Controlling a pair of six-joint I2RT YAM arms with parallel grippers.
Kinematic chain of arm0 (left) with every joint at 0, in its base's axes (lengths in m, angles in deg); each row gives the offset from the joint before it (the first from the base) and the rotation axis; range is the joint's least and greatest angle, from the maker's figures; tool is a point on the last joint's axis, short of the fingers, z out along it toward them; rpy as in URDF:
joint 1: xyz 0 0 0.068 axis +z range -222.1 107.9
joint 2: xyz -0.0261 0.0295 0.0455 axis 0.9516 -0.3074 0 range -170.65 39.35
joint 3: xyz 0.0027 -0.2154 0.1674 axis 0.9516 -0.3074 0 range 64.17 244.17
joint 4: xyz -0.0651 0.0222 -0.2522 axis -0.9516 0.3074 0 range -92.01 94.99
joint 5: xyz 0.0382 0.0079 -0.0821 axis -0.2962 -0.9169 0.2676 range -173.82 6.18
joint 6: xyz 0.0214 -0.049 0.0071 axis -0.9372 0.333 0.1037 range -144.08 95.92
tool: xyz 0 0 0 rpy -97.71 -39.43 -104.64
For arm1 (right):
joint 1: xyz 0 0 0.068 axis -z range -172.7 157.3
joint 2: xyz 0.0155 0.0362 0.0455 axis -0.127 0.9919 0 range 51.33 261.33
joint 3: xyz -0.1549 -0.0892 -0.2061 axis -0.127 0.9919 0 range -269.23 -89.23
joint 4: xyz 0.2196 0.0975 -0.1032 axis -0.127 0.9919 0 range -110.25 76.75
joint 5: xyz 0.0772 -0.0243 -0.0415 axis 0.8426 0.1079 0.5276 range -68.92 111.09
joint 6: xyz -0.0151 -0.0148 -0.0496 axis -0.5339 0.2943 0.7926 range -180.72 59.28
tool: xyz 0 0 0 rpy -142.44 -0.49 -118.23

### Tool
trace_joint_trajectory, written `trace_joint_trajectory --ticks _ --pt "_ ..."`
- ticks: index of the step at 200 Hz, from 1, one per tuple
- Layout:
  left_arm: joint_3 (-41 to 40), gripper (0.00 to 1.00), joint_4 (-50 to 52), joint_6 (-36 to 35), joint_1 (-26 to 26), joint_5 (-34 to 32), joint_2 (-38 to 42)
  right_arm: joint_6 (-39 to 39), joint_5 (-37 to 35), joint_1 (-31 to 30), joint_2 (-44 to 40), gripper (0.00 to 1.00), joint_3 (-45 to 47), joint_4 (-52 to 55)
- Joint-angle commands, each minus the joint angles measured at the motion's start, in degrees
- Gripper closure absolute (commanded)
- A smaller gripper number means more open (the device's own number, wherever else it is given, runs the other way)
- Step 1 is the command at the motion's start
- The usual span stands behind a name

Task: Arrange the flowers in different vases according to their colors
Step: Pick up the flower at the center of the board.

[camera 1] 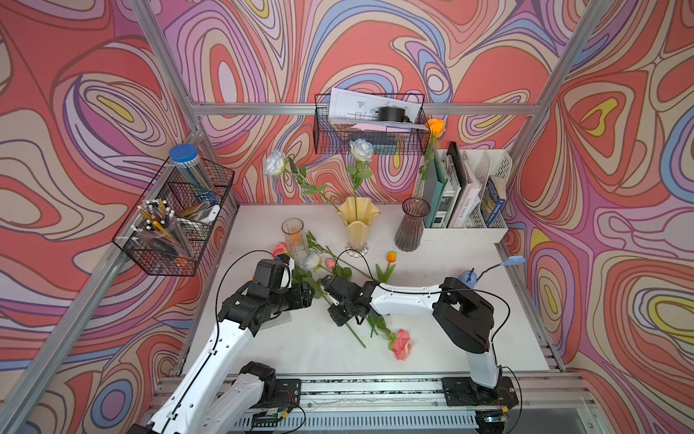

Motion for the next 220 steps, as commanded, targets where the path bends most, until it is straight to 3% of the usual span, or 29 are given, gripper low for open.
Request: trace_joint_trajectory --ticks 1,73,141,168,220 --pt "-0.6 0.32 -1.3 -1.1 0.3 0.9 1.6 1.4 1.1 0.2 -3.1 1.00 -0.4 -1.8" --pt "2.4 0.31 -2.0 1.3 0.4 5.3 5.5 8.6 14.9 0.2 -8.2 1.00 1.4 -11.2" --pt "13.5 0.30 1.2 3.7 0.3 11.0 7.6 10.2 13.4 2.3 -9.6 1.00 -1.1 -10.8" --pt "16.7 0.30 5.8 4.6 0.3 9.4 8.7 10.2 11.9 2.5 -12.4 1.00 1.1 -11.9" --pt "12.4 0.30 6.6 15.6 0.3 14.7 11.2 10.3 7.9 2.6 -18.5 1.00 4.1 -12.2"
